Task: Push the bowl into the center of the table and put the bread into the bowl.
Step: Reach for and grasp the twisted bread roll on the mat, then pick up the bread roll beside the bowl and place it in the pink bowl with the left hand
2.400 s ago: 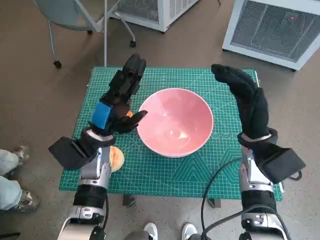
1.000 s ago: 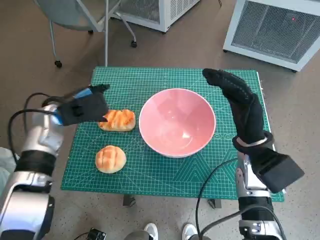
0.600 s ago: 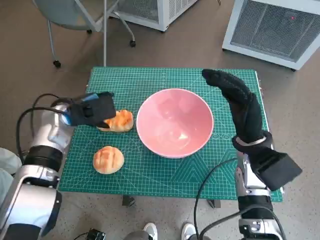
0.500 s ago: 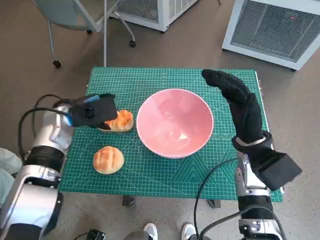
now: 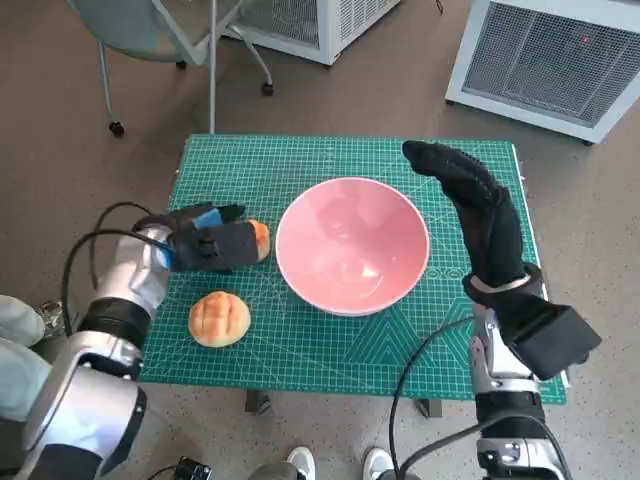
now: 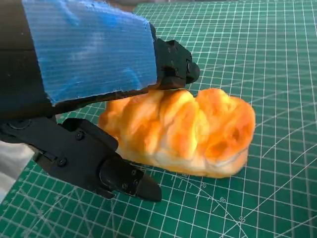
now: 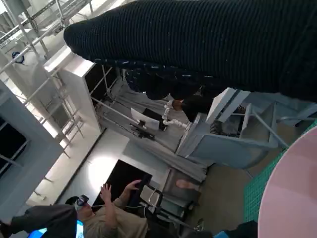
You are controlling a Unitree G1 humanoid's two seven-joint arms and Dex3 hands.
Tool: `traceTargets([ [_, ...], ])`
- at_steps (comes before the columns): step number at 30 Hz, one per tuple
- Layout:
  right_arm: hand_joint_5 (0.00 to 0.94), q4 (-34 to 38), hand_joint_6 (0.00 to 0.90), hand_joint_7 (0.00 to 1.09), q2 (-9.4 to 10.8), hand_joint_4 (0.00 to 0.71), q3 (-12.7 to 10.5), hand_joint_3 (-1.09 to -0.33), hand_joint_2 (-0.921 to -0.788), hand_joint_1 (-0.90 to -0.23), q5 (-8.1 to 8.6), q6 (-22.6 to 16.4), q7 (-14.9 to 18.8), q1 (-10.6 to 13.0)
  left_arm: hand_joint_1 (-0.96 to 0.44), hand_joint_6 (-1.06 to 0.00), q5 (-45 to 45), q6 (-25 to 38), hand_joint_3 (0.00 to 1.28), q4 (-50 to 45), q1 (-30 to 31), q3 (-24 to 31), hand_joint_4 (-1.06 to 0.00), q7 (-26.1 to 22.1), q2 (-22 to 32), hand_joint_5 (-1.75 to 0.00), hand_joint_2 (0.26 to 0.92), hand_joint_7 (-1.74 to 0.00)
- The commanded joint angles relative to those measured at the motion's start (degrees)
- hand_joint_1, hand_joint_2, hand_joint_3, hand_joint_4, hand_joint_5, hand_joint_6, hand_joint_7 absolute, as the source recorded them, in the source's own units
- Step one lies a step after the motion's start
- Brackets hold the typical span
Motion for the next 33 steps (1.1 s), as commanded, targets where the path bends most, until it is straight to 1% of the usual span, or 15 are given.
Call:
traceTargets([
  [1,0.001,0.1,-0.001,0.45,-0.2,0.154,0.1,-0.756,-0.921,-0.717,0.20,0.5,0.4,0.5,-0.23,-0.30,0.7,-1.5,0.01,1.7,0.7,-0.9,-0.21,2.9,-1.4,-0.03,0.800,-0.02],
  [4,0.000,0.1,-0.001,0.45,-0.2,0.153,0.1,-0.757,-0.921,-0.714,0.35,0.6,0.5,0.5,-0.19,-0.34,1.2,-2.6,0.01,2.3,1.1,-1.6,-0.26,4.9,-1.8,-0.03,0.810,-0.03],
  [5,0.000,0.1,-0.001,0.45,-0.3,0.152,0.0,-0.757,-0.921,-0.712,0.38,0.6,0.5,0.6,-0.16,-0.39,1.4,-2.9,0.01,2.5,1.2,-1.7,-0.30,5.5,-1.9,-0.03,0.819,-0.04],
  [6,0.000,0.1,-0.001,0.45,-0.2,0.152,0.0,-0.757,-0.921,-0.712,0.40,0.6,0.5,0.6,-0.15,-0.40,1.5,-3.4,0.01,2.5,1.3,-1.9,-0.32,6.2,-1.8,-0.02,0.822,-0.04],
  [7,0.000,0.1,-0.001,0.45,-0.2,0.151,0.1,-0.758,-0.921,-0.710,0.42,0.6,0.5,0.6,-0.12,-0.47,1.5,-3.8,0.01,2.5,1.4,-2.0,-0.37,6.7,-1.8,-0.03,0.834,-0.05],
  [9,0.000,0.0,-0.001,0.45,-0.1,0.149,0.1,-0.758,-0.921,-0.708,0.49,0.5,0.6,0.8,-0.09,-0.55,1.7,-4.8,0.01,2.6,1.6,-2.3,-0.47,8.0,-1.6,-0.05,0.850,-0.06],
  [10,0.000,-0.1,-0.001,0.45,-0.1,0.147,0.1,-0.758,-0.921,-0.707,0.60,0.6,0.6,0.8,-0.06,-0.61,2.0,-5.7,0.01,2.6,1.8,-2.5,-0.56,9.2,-1.3,-0.07,0.863,-0.07],
  [11,0.000,-0.2,-0.001,0.45,-0.1,0.146,0.1,-0.757,-0.921,-0.706,0.66,0.6,0.7,0.9,-0.05,-0.60,2.1,-6.3,0.03,2.7,1.9,-2.7,-0.59,10.1,-1.2,-0.30,0.874,-0.29],
  [12,0.000,-0.3,-0.001,0.45,0.0,0.145,0.1,-0.757,-0.921,-0.704,0.73,0.6,0.7,0.9,-0.03,-0.56,2.3,-7.2,0.07,2.7,2.1,-2.8,-0.61,11.2,-0.9,-0.65,0.891,-0.62],
  [13,0.000,-0.3,-0.001,0.45,0.0,0.144,0.2,-0.757,-0.921,-0.704,0.78,0.6,0.7,0.9,-0.02,-0.55,2.5,-7.8,0.09,2.8,2.2,-3.0,-0.64,12.0,-0.7,-0.87,0.902,-0.82],
  [14,0.000,-0.4,-0.001,0.45,0.0,0.143,0.2,-0.756,-0.921,-0.703,0.85,0.6,0.8,1.0,-0.01,-0.55,2.7,-8.7,0.09,2.8,2.3,-3.1,-0.66,13.2,-0.4,-1.00,0.908,-0.95],
  [15,0.000,-0.5,-0.001,0.45,0.0,0.143,0.2,-0.756,-0.921,-0.703,0.90,0.6,0.8,1.0,-0.01,-0.57,2.9,-9.4,0.09,2.8,2.3,-3.2,-0.66,14.1,-0.2,-1.08,0.913,-1.02],
  [17,0.000,-0.5,-0.001,0.45,0.1,0.143,0.2,-0.756,-0.921,-0.704,0.97,0.6,0.9,1.1,0.00,-0.59,3.2,-10.5,0.09,2.9,2.3,-3.3,-0.66,15.9,0.2,-1.15,0.917,-1.08],
  [22,0.000,-0.4,-0.001,0.45,0.2,0.143,0.1,-0.754,-0.921,-0.706,1.05,0.5,0.9,1.2,0.00,-0.62,3.0,-12.0,0.09,2.5,2.0,-2.8,-0.64,18.6,0.9,-1.20,0.920,-1.15],
  [33,0.001,-0.2,-0.001,0.45,0.5,0.145,0.1,-0.752,-0.921,-0.706,0.96,0.2,0.9,1.4,0.00,-0.62,0.1,-15.2,0.08,-0.6,0.9,0.6,-0.66,19.3,3.3,-1.22,0.920,-1.14],
])
